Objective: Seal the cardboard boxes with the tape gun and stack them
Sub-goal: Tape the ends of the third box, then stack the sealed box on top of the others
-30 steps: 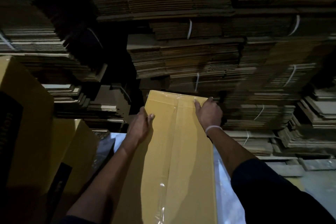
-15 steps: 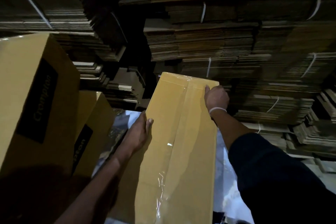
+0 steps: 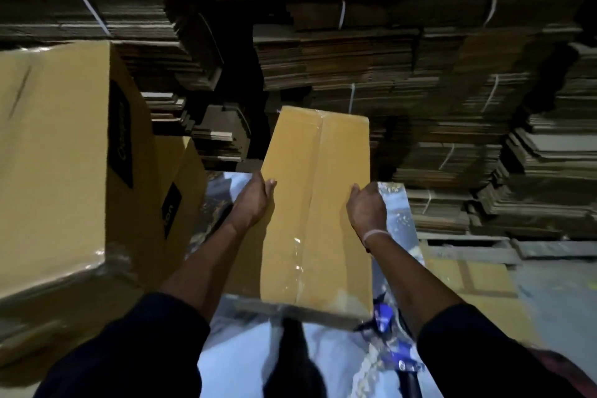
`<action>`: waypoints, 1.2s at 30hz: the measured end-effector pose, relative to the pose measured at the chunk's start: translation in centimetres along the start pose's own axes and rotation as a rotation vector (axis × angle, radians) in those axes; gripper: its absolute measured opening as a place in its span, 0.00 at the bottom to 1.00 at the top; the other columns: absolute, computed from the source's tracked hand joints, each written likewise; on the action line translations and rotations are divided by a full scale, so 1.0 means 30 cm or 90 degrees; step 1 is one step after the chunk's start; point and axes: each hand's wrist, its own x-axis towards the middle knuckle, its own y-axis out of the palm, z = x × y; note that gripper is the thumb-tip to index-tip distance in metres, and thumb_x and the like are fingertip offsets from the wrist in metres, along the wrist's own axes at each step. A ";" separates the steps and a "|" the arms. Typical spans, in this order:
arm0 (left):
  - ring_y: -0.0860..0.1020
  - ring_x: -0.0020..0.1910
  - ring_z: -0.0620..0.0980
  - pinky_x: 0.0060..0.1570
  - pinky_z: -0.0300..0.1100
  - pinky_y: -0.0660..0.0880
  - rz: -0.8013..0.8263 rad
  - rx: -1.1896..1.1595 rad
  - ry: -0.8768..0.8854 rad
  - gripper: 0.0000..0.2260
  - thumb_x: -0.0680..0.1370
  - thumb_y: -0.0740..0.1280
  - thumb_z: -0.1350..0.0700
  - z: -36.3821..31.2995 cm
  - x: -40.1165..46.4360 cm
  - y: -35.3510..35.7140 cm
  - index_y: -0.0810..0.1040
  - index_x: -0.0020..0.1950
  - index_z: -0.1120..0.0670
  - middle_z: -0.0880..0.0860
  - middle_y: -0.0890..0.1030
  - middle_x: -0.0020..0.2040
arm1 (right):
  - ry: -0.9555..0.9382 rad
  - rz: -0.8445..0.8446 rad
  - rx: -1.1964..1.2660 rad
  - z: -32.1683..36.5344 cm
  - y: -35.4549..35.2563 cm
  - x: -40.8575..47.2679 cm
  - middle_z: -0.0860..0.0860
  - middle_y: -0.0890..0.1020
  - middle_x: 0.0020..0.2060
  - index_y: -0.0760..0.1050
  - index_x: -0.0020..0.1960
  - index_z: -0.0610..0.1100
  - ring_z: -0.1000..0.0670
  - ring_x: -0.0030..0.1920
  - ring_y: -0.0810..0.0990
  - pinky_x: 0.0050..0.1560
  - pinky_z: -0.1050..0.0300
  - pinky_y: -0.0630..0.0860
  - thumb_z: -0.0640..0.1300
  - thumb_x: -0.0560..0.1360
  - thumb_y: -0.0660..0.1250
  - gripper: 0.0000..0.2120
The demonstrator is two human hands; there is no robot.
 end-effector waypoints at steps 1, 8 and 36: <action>0.76 0.64 0.56 0.60 0.47 0.69 0.012 -0.009 0.001 0.17 0.88 0.57 0.50 0.010 -0.044 -0.005 0.69 0.70 0.61 0.58 0.77 0.64 | 0.003 0.011 0.016 -0.014 -0.015 -0.058 0.31 0.80 0.61 0.65 0.73 0.30 0.31 0.61 0.80 0.57 0.45 0.76 0.48 0.87 0.57 0.24; 0.71 0.70 0.53 0.62 0.43 0.66 0.070 -0.108 0.068 0.21 0.87 0.58 0.50 0.156 -0.377 -0.040 0.61 0.79 0.56 0.56 0.73 0.73 | 0.048 0.121 0.092 -0.111 -0.103 -0.399 0.36 0.77 0.69 0.65 0.75 0.39 0.33 0.67 0.76 0.58 0.48 0.72 0.53 0.87 0.54 0.23; 0.81 0.62 0.57 0.58 0.46 0.78 0.121 -0.590 -0.181 0.19 0.89 0.52 0.49 0.239 -0.996 -0.039 0.78 0.68 0.55 0.55 0.86 0.59 | 0.285 0.319 0.805 -0.293 -0.234 -0.952 0.46 0.88 0.51 0.89 0.50 0.49 0.47 0.50 0.88 0.47 0.54 0.84 0.55 0.88 0.53 0.26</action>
